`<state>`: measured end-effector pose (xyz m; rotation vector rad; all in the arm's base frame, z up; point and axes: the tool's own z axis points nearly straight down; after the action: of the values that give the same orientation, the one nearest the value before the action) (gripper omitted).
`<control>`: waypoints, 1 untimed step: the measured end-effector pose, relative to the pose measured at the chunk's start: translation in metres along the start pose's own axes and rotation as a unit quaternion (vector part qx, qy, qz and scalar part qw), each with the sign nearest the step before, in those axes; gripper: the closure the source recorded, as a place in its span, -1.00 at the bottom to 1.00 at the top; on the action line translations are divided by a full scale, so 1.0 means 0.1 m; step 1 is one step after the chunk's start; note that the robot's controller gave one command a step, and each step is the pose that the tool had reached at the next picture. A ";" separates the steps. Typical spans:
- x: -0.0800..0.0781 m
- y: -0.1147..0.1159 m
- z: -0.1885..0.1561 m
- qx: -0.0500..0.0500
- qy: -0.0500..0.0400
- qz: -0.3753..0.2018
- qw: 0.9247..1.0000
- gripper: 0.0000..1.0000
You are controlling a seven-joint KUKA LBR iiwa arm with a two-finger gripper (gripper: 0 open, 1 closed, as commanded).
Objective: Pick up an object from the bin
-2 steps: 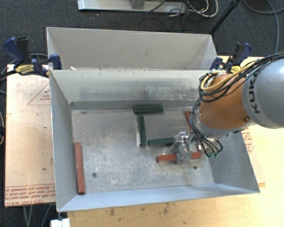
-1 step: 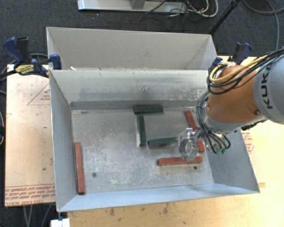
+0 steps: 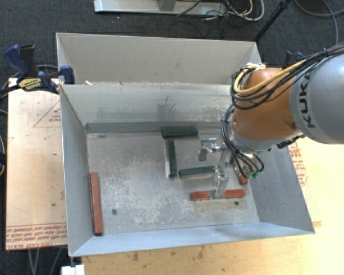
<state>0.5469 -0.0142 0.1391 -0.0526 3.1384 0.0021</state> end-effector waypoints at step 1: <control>0.00 0.00 0.00 0.000 0.000 0.001 1.000 -1.00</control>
Offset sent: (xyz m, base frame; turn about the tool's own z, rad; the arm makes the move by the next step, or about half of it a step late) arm -0.0259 -0.0398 -0.0691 -0.0206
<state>0.5469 -0.0146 0.1391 -0.0509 3.1385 0.0020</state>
